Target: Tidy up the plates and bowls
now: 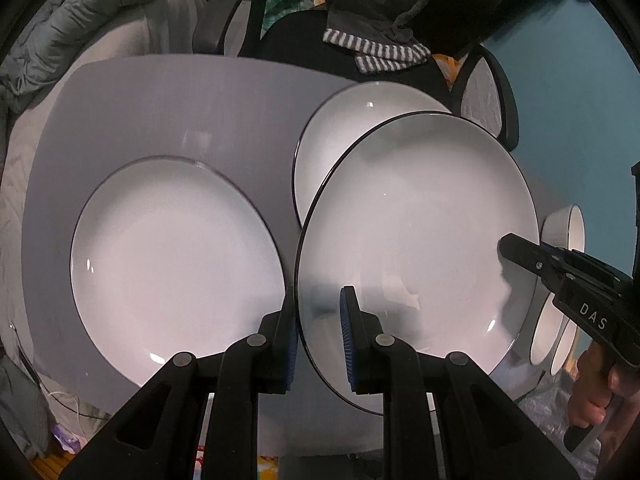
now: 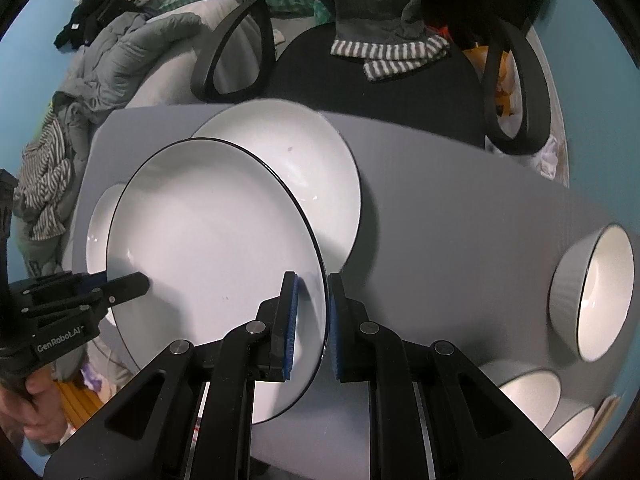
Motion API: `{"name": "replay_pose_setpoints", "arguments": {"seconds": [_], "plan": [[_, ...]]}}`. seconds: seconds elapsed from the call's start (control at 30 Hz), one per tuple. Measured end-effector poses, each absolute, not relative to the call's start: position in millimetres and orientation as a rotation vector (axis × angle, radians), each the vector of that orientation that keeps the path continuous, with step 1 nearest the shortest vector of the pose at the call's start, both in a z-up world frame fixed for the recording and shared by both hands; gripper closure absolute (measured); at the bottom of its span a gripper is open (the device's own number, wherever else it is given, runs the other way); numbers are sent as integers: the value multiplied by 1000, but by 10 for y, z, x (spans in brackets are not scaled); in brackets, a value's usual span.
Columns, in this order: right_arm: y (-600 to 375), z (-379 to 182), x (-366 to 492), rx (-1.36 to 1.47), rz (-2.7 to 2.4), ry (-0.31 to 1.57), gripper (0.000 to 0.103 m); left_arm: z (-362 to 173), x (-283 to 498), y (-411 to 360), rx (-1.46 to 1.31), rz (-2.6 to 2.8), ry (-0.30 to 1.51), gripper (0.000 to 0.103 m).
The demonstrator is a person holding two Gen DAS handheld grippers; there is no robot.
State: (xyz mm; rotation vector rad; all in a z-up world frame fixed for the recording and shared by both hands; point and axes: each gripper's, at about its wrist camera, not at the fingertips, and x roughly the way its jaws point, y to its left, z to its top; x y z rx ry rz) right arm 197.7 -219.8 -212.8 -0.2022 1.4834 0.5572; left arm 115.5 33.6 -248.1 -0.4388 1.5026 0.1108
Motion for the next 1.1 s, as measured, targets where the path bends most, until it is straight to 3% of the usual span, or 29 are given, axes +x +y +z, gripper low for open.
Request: {"name": "replay_pose_setpoints", "arguments": {"seconds": [1.0, 1.1], "plan": [[-1933, -2513, 2656, -226, 601, 1564, 89, -2759, 1693, 371, -416, 205, 1588, 83], [-1922, -2542, 2673, -196, 598, 1605, 78, -2755, 1699, 357, -408, 208, 1586, 77]]}}
